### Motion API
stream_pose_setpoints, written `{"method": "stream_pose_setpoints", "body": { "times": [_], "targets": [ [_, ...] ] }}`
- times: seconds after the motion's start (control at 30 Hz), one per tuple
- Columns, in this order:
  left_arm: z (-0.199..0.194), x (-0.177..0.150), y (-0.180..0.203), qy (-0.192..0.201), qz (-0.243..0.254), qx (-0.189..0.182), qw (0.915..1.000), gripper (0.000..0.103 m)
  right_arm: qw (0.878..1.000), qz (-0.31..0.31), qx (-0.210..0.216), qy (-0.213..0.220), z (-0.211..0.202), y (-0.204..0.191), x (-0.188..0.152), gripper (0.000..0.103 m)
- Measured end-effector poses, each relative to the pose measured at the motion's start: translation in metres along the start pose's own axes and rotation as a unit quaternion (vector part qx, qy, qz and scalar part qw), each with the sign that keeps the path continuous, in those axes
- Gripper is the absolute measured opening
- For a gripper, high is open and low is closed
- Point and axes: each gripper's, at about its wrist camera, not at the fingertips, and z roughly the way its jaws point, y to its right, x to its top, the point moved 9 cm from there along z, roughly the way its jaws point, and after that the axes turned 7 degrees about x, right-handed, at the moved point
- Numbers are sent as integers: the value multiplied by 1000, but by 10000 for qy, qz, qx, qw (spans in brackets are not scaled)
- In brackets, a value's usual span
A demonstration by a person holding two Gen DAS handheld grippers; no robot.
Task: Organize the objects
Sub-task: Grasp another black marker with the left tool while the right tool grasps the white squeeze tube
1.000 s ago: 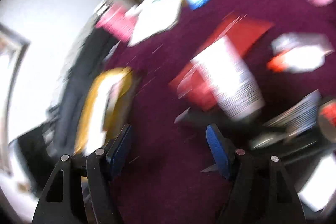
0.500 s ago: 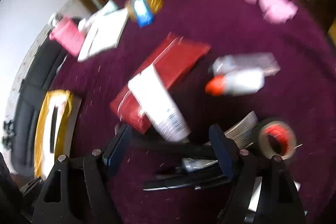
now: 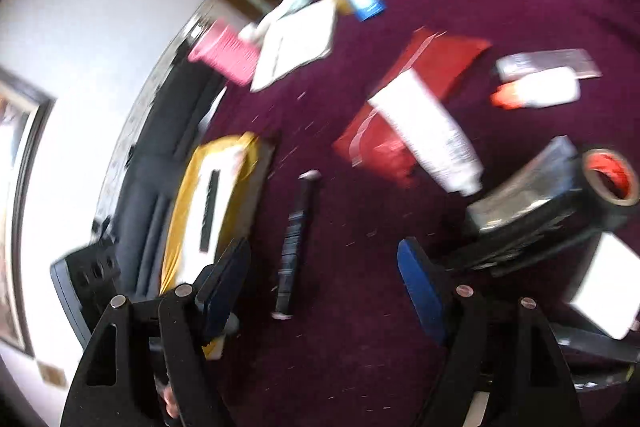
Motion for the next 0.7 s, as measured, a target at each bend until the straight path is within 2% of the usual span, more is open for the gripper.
{"method": "stream_pose_setpoints", "body": {
  "times": [0.07,0.13,0.27,0.3,0.33,0.37,0.43,0.5,0.7],
  "targets": [
    [18,0,0,-120,85,330,9993,71,9997,14,-199,172,-9,11,-1,71],
    [34,5,-6,-91,222,865,9960,71,9991,11,-320,270,-14,18,0,71],
    [46,17,-7,45,515,1359,9894,71,9981,-48,-486,380,-11,19,17,71],
    [48,19,-5,150,654,1485,9866,61,9976,-82,-549,408,-13,20,20,71],
    [49,20,-5,226,798,1641,9829,44,9971,-120,-624,431,-18,22,25,71],
    [49,21,-6,296,950,1782,9790,39,9962,-177,-724,454,-14,23,28,71],
    [48,20,-5,348,1036,1692,9795,18,9931,-370,-1010,459,-11,27,33,71],
    [47,21,-11,318,966,1625,9815,13,9894,-582,-1264,425,-8,30,37,71],
    [49,25,-13,289,800,1372,9869,13,9724,-1278,-1948,99,27,33,50,71]
  ]
}}
